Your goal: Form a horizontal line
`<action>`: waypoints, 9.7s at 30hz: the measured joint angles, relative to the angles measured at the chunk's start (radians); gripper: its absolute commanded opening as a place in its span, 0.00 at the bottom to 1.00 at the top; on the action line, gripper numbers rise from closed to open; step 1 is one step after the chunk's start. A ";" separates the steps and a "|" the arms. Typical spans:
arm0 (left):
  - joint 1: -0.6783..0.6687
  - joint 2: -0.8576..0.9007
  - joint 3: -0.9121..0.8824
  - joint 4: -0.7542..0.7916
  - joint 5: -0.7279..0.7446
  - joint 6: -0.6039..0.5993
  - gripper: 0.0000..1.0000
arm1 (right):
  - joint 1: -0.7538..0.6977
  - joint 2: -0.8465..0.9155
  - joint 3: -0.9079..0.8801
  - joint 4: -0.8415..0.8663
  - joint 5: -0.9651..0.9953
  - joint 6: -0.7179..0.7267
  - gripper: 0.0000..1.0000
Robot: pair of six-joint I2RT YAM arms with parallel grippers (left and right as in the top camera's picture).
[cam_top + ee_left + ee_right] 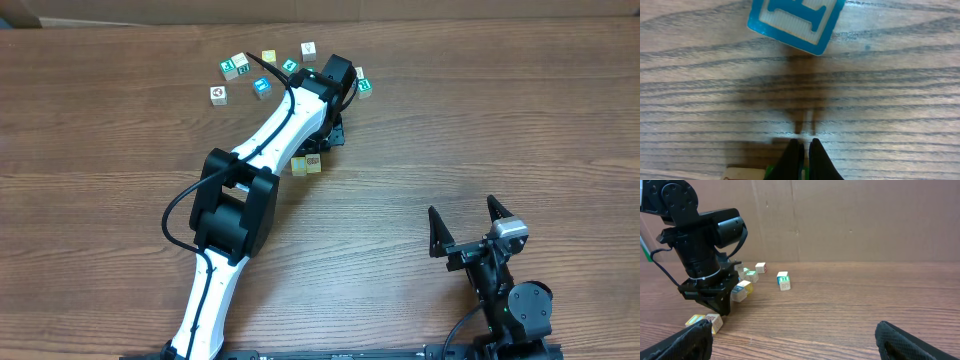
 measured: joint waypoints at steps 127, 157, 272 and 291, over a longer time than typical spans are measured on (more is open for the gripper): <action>0.132 0.376 0.660 0.157 -0.057 0.239 0.47 | 0.000 0.000 0.000 0.000 0.000 0.000 1.00; 0.132 0.378 0.643 0.132 -0.057 0.232 0.33 | 0.000 0.000 0.000 -0.001 0.000 0.000 1.00; 0.502 0.328 1.118 -0.487 -0.057 0.243 1.00 | 0.156 2.367 2.199 -0.752 0.103 0.041 1.00; 0.502 0.328 1.118 -0.487 -0.057 0.243 1.00 | 0.153 2.535 2.200 -0.577 0.113 0.008 0.71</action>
